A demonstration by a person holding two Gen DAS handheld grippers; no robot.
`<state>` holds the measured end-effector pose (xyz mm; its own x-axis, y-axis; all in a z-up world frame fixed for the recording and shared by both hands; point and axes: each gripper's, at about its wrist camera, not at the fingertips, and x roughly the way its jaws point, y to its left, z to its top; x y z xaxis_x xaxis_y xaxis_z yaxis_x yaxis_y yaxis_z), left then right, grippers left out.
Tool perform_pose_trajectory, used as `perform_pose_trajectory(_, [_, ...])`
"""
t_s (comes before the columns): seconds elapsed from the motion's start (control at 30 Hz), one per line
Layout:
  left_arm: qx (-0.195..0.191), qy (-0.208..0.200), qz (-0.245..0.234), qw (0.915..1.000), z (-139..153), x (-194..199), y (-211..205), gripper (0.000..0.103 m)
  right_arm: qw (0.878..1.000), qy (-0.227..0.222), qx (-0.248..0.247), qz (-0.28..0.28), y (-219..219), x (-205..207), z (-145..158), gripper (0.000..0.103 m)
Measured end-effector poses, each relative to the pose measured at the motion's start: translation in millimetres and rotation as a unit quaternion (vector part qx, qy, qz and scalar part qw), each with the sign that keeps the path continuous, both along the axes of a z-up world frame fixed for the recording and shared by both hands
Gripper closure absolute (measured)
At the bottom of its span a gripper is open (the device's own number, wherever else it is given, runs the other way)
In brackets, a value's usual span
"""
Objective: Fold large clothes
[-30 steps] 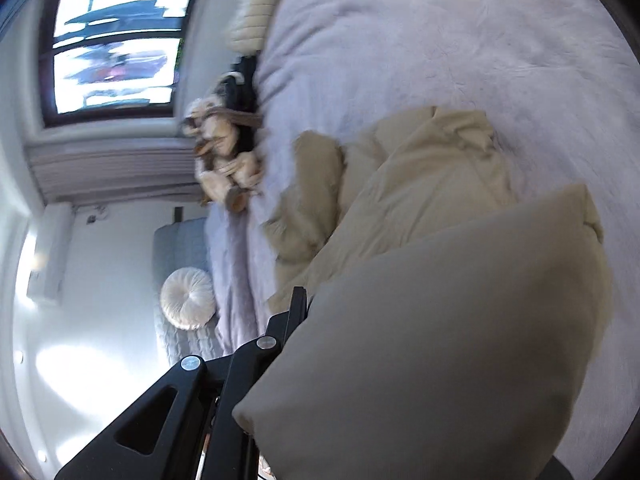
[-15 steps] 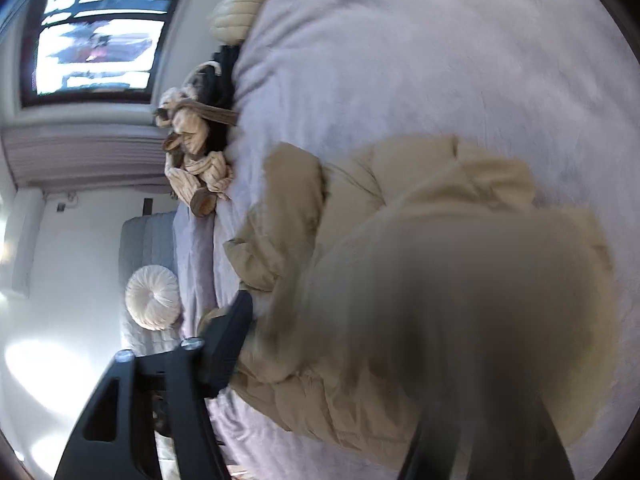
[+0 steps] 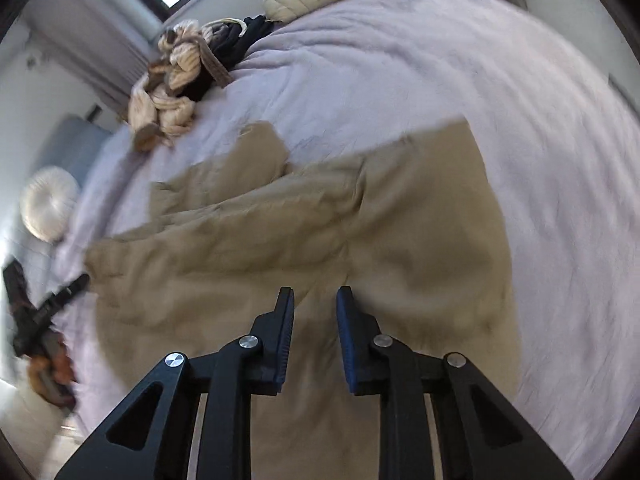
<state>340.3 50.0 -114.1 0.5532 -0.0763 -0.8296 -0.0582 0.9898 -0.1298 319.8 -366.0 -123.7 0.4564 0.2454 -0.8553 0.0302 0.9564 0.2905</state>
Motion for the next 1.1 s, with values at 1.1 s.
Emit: perform_pose_trajectory(1.1, [-0.031, 0.036, 0.068, 0.9965, -4.7, -8.2, 47.5, 0.014, 0.994, -0.007, 0.060, -0.089, -17.5, 9.5, -15.1, 0.048])
